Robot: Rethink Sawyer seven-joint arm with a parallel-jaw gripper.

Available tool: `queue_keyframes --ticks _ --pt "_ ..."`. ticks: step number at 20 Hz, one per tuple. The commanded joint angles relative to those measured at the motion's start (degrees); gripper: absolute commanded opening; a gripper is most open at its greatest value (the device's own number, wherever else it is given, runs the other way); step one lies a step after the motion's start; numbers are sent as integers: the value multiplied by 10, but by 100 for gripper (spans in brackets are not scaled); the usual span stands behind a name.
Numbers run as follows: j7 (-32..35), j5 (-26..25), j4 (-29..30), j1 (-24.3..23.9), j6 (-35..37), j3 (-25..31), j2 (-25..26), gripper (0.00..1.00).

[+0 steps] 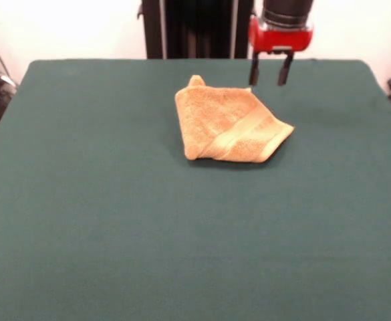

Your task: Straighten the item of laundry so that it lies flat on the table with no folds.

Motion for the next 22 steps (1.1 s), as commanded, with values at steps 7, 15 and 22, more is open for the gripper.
queue_keyframes --ticks 7,15,22 --pt "64 7 -149 28 53 -19 49 100" --pt "45 -11 -194 24 68 -22 81 100" --pt "42 -28 -205 -12 19 15 129 100"
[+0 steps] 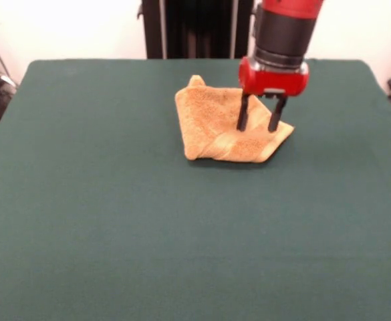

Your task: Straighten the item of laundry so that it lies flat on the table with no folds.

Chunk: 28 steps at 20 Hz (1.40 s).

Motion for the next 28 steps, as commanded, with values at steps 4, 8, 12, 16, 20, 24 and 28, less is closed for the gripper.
queue_keyframes --ticks 4,8,12,16,20,24,28 --pt "58 -29 -22 -17 7 66 46 100" --pt "73 -30 0 -14 5 75 34 100" --pt "104 -17 22 21 3 48 14 100" --pt "132 5 30 60 12 22 1 100" --pt "149 23 43 82 33 13 -23 100" --pt "135 28 38 76 63 17 -40 100" --pt "121 20 18 53 27 23 16 100"
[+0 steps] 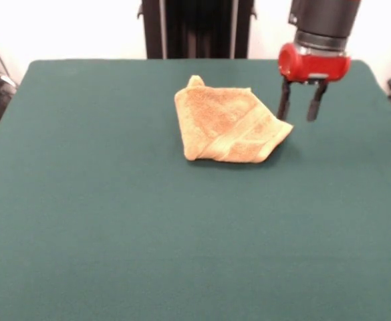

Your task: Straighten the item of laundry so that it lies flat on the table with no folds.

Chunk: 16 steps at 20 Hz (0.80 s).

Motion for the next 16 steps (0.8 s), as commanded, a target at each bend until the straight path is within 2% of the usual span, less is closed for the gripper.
queue_keyframes --ticks 1,3,8,13,16 --pt "109 20 3 -32 18 39 65 100" --pt "86 3 -17 -55 3 49 93 100" --pt "68 -17 -34 -63 -6 41 121 100" --pt "89 -16 -37 -35 -43 26 153 100" --pt "127 10 -17 -6 -71 18 158 100"
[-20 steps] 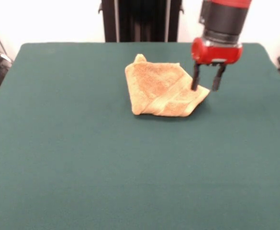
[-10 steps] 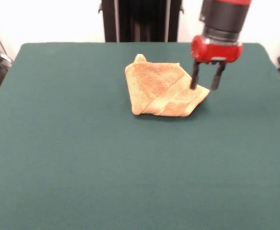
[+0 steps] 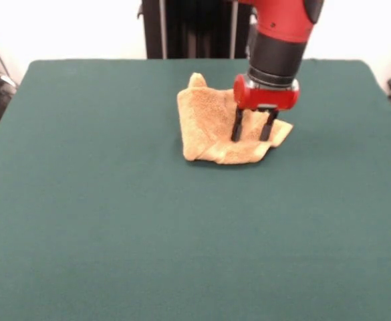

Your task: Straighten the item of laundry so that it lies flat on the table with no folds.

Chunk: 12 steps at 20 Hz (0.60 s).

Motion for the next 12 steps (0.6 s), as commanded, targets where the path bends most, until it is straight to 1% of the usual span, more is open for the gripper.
queue_keyframes --ticks 1,3,7,9,12 --pt "143 28 12 61 -57 19 73 100" --pt "177 55 34 80 -71 10 62 100" --pt "223 101 78 87 -89 15 37 100" --pt "222 115 89 83 -81 16 24 100" --pt "191 110 94 62 -55 28 4 100"
